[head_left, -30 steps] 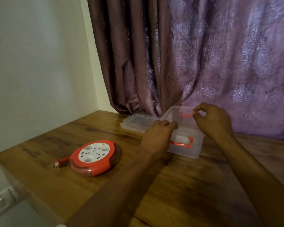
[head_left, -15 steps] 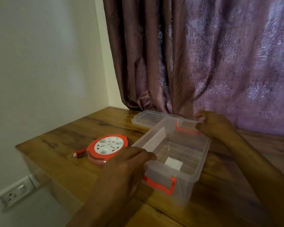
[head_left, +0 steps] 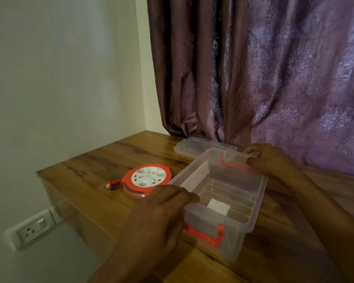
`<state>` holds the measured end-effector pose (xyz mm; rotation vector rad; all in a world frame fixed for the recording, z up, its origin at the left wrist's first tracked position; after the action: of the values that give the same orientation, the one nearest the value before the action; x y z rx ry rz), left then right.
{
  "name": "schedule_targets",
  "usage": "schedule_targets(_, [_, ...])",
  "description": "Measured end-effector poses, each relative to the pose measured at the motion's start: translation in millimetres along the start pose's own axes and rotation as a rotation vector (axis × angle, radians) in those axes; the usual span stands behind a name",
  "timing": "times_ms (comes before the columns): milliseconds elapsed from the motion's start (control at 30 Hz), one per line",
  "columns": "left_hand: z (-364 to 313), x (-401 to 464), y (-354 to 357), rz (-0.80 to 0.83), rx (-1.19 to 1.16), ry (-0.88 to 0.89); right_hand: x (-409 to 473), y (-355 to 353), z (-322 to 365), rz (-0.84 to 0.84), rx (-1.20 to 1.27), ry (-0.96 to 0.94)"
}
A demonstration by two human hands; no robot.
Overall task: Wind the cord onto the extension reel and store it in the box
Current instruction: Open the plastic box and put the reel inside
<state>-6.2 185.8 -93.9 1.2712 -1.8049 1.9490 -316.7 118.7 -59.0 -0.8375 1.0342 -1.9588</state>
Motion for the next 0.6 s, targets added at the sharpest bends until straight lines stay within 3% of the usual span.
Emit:
schedule_targets(100, [8, -7, -9, -0.055, -0.068, -0.067, -11, -9, 17, -0.119, -0.072, -0.059])
schedule_targets(200, [36, -13, -26, -0.238, -0.189, -0.311, -16, -20, 57, -0.107, 0.133, -0.227])
schedule_targets(300, [76, -24, -34, -0.439, -0.504, -0.817, -18, -13, 107, 0.256, 0.380, -0.322])
schedule_targets(400, [104, -39, -27, -0.559, -0.979, -1.201, -11, 10, 145, 0.684, 0.419, -0.244])
schedule_targets(467, [112, -45, -20, -0.591, -1.185, -1.335, 0, 28, 163, 0.790, 0.393, -0.190])
schedule_targets(600, [122, -43, -11, -0.520, -1.235, -1.406, 22, 66, 190, 0.814, 0.262, -0.130])
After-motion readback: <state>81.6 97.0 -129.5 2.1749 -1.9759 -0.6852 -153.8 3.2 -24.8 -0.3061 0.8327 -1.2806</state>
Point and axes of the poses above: each hand's wrist, its own x-axis towards the middle knuckle, its own y-axis out of the palm, z = x × y, the point moved 3 cm from there along x, towards the middle knuckle, and after that the axes turned 8 degrees about y, right-handed, at the moved point
